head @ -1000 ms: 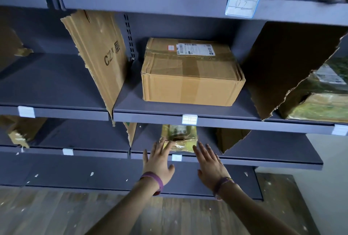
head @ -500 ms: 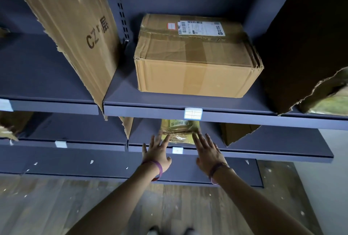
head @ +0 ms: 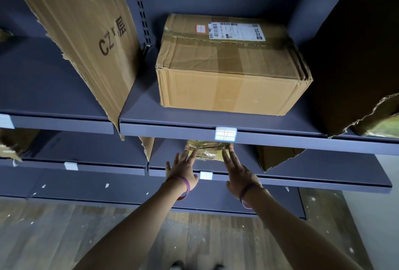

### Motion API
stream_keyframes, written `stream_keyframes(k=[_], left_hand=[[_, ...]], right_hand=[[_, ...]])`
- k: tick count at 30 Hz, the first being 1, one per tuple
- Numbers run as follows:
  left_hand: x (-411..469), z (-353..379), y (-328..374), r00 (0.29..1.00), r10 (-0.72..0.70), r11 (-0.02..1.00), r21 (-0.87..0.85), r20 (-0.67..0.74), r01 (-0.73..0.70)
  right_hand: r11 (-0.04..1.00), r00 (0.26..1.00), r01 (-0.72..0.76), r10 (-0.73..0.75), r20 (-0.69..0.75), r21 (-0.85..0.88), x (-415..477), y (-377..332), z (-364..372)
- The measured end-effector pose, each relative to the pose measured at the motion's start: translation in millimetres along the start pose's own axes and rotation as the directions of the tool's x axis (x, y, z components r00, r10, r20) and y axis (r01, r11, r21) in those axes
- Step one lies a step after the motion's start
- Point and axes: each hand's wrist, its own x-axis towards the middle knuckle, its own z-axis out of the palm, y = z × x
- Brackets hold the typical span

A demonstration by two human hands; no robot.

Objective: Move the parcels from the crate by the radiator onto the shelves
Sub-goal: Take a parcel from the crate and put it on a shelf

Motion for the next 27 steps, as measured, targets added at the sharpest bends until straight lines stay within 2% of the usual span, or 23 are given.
stream_keyframes(k=[9,16,22,27], left_hand=[[-19.3,-3.0,2.5,0.999,0.036,0.999,0.0,0.028,-0.036],[-60.4,-8.6,2.3,0.994,0.112,0.994,-0.015,0.013,-0.111],[-89.2,-32.8,28.9,0.971,0.225,0.973,-0.025,-0.084,-0.228],[-108.2,-46.1,65.1,0.937,0.31,0.946,-0.043,-0.162,-0.321]], right_hand=[[0.997,0.996,-0.074,0.075,0.039,-0.023,-8.8,-6.4,-1.5],[0.988,0.988,-0.15,0.149,0.03,0.042,-46.2,-29.6,-11.3],[0.984,0.988,-0.135,0.143,-0.063,0.12,-82.2,-43.2,-35.7],[0.987,0.979,-0.086,0.109,-0.172,0.134,-113.5,-27.4,-65.8]])
